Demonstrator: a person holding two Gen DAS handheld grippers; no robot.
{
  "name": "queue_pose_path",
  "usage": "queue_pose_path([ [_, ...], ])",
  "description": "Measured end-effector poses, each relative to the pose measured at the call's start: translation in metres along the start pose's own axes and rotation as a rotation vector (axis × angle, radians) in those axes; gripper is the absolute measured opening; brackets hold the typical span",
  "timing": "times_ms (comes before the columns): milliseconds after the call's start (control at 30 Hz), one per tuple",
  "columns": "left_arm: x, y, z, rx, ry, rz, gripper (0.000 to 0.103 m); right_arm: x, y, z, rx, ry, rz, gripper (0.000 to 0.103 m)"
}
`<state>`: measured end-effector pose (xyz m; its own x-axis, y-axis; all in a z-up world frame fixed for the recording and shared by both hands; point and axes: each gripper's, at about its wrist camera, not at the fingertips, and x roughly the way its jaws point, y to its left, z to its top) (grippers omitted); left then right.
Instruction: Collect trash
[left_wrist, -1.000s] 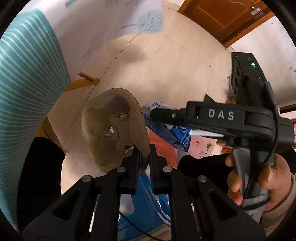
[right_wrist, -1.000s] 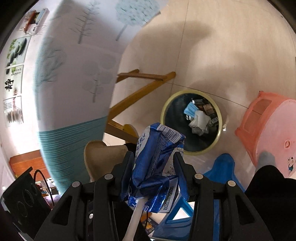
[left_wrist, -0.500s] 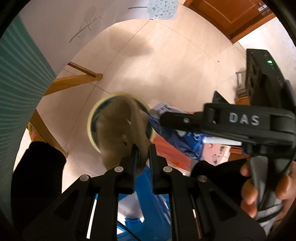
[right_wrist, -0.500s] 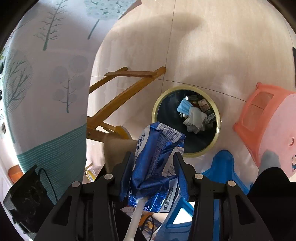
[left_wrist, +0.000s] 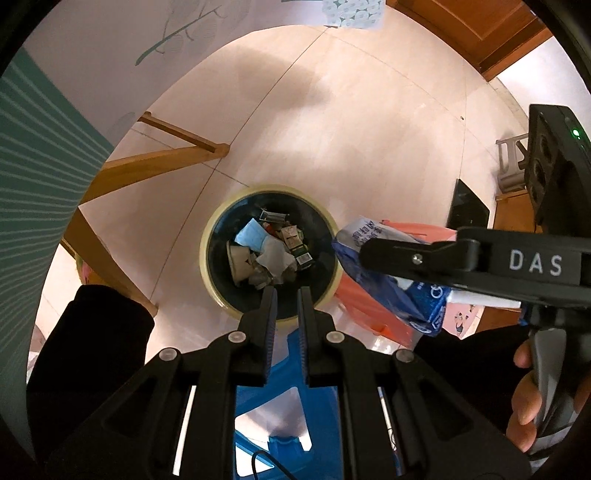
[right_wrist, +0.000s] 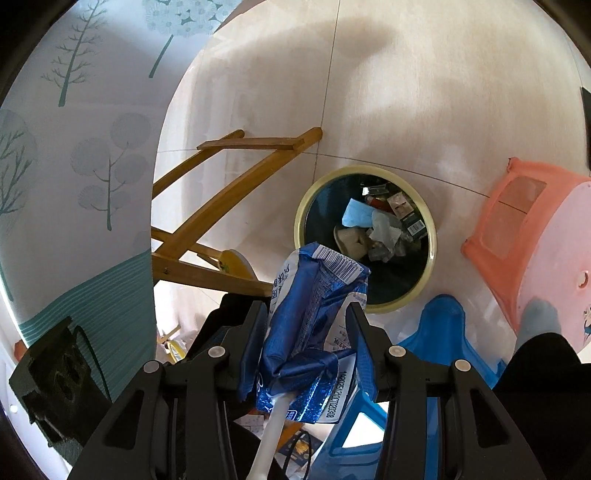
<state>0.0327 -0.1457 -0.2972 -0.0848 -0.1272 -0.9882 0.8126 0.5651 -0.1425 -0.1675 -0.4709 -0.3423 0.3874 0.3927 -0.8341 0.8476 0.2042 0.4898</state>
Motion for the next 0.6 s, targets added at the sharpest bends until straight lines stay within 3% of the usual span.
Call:
queue_pose_path([
  [333, -0.02, -0.001, -0.011, -0.036, -0.024, 0.003, 0.008, 0.01, 0.014, -0.002, -0.033, 0.017, 0.006, 0.045],
  [433, -0.024, -0.001, -0.014, -0.037, -0.033, 0.005, 0.008, 0.011, 0.017, -0.002, -0.042, 0.009, 0.013, 0.057],
  [600, -0.03, 0.001, -0.017, -0.047, -0.037, 0.003, 0.009, 0.01, 0.024, -0.001, -0.069, 0.003, 0.007, 0.058],
])
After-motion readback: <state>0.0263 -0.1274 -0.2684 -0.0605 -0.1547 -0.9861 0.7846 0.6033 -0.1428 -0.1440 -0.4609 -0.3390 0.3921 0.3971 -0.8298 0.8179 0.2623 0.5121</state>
